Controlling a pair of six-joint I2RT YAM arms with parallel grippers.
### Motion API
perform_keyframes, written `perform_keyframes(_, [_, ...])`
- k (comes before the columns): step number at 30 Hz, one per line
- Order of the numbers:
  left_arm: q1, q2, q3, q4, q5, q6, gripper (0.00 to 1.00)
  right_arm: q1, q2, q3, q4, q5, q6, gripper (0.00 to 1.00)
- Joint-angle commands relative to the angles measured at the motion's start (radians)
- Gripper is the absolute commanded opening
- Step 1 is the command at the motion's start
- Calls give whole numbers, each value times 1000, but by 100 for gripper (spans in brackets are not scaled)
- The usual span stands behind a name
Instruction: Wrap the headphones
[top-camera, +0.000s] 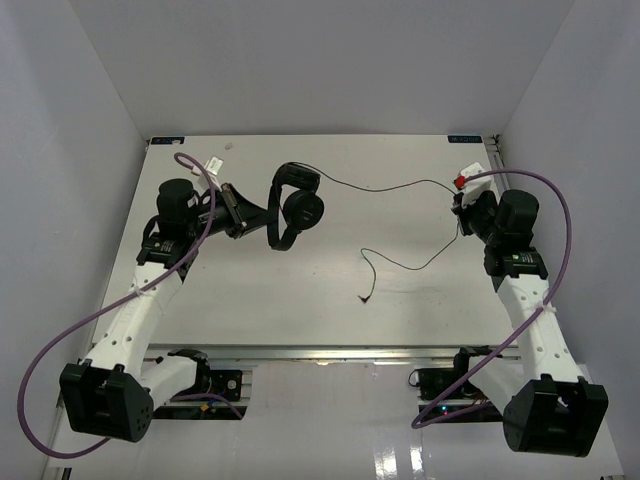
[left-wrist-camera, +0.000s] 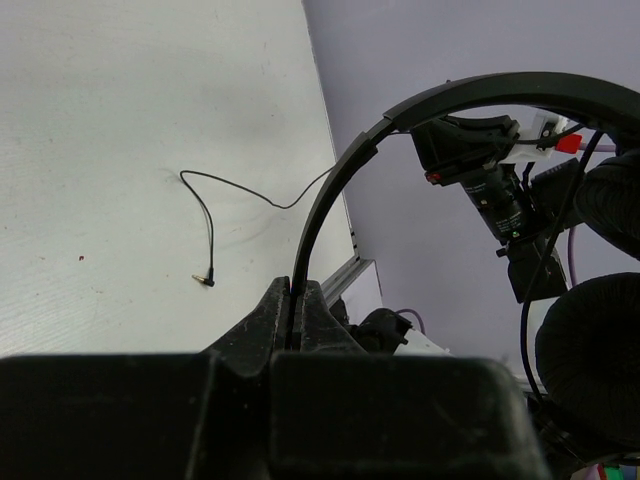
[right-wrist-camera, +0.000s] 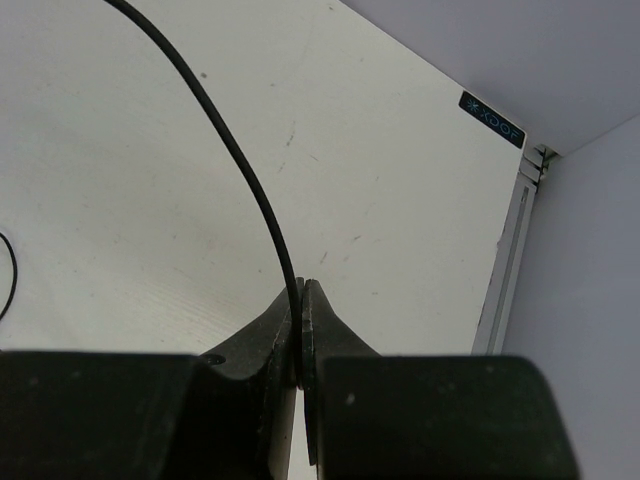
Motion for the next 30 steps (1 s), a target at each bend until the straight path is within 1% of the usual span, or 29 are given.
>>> perform_keyframes(1, [13,-64,-17,14,-6,-29,0,-46,-27,-10,43,-13,22,8])
perform_keyframes(4, [24,-76,-29,27,-20,-53,0,-63,-32,-18,41,-25,24,8])
perform_keyframes(11, [28,-76,-43,93,10,-134,0,-81,-48,-48,37,-42,12,8])
perform_keyframes(13, [28,-77,-47,99,15,-140,0,-84,-60,-58,35,-75,7,8])
perform_keyframes(16, [28,-73,-38,67,-4,-117,0,-84,-89,-81,2,-221,-35,8])
perform_keyframes(19, [28,-56,-9,-19,-81,-57,0,-73,-124,-73,-109,-472,-203,8])
perform_keyframes(21, [28,-36,9,-49,-137,-39,0,-39,-146,-61,-182,-552,-300,8])
perform_keyframes(22, [28,-28,14,-52,-159,-43,0,-10,-156,-61,-184,-548,-304,8])
perform_keyframes(23, [28,-12,19,-47,-191,-59,0,48,-171,-57,-216,-538,-355,8])
perform_keyframes(26, [28,29,35,-16,-247,-119,0,201,-193,-46,-270,-469,-426,8])
perform_keyframes(30, [28,116,70,14,-342,-149,0,296,-176,0,-338,-441,-469,8])
